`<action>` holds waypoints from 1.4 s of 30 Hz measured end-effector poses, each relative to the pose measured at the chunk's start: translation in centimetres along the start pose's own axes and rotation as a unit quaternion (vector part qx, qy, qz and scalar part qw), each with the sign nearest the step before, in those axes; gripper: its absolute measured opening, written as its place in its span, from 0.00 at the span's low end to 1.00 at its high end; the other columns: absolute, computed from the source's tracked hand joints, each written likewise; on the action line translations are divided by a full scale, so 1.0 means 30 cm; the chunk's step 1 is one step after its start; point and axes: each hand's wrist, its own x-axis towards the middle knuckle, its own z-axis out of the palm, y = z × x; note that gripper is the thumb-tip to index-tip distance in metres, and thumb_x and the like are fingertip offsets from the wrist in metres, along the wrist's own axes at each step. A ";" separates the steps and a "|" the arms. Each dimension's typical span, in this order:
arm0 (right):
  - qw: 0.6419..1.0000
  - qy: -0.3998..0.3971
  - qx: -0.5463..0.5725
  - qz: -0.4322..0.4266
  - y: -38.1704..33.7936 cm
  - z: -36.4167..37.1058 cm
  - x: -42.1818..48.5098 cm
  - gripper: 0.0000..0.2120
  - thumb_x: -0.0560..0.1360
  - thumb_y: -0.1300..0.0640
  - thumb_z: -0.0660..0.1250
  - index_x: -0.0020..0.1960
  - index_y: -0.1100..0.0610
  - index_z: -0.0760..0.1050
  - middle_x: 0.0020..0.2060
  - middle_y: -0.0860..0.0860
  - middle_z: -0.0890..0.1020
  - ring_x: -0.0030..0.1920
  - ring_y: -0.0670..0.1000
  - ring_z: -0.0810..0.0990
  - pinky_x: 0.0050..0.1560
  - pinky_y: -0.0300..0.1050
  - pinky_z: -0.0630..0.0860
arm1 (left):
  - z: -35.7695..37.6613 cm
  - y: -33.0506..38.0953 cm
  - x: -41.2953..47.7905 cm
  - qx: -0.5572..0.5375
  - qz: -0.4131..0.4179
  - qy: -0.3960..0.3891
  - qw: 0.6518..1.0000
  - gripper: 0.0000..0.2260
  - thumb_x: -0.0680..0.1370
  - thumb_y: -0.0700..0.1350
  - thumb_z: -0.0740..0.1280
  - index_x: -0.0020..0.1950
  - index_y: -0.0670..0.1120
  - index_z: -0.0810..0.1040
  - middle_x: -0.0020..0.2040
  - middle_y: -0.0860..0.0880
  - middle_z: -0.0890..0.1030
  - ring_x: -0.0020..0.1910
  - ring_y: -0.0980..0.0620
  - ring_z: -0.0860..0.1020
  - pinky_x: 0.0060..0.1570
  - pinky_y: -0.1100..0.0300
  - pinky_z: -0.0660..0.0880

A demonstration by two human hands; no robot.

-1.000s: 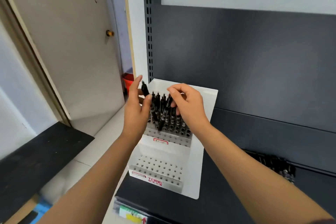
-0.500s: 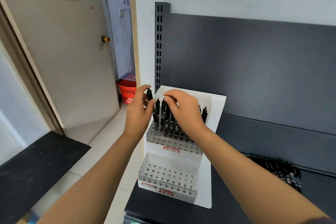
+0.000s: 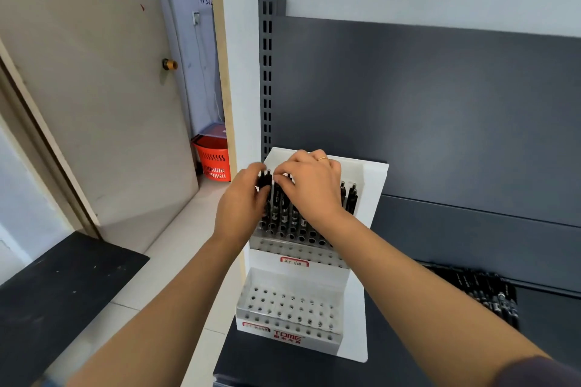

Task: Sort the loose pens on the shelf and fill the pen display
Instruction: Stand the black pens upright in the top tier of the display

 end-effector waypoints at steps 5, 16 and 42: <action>1.000 -0.017 -0.024 -0.011 0.001 0.003 0.004 0.11 0.79 0.48 0.60 0.56 0.44 0.79 0.55 0.42 0.76 0.60 0.51 0.68 0.58 0.48 0.58 | -0.003 -0.021 -0.021 -0.037 0.007 -0.005 0.999 0.12 0.80 0.41 0.61 0.63 0.45 0.75 0.54 0.46 0.76 0.46 0.49 0.76 0.47 0.58 0.73; 0.998 -0.055 -0.015 0.002 -0.012 0.003 0.011 0.09 0.78 0.49 0.62 0.57 0.45 0.76 0.58 0.44 0.74 0.62 0.52 0.67 0.60 0.51 0.59 | -0.026 -0.013 0.017 -0.030 0.006 -0.014 0.999 0.08 0.77 0.36 0.64 0.55 0.41 0.78 0.50 0.45 0.78 0.44 0.52 0.74 0.45 0.65 0.67; 0.989 0.078 0.048 0.116 0.510 -0.204 -0.219 0.08 0.79 0.54 0.62 0.54 0.55 0.77 0.53 0.51 0.77 0.53 0.53 0.74 0.52 0.46 0.70 | 0.287 0.423 0.029 0.096 0.257 -0.036 0.961 0.09 0.77 0.46 0.59 0.50 0.50 0.79 0.47 0.52 0.79 0.48 0.49 0.76 0.46 0.58 0.65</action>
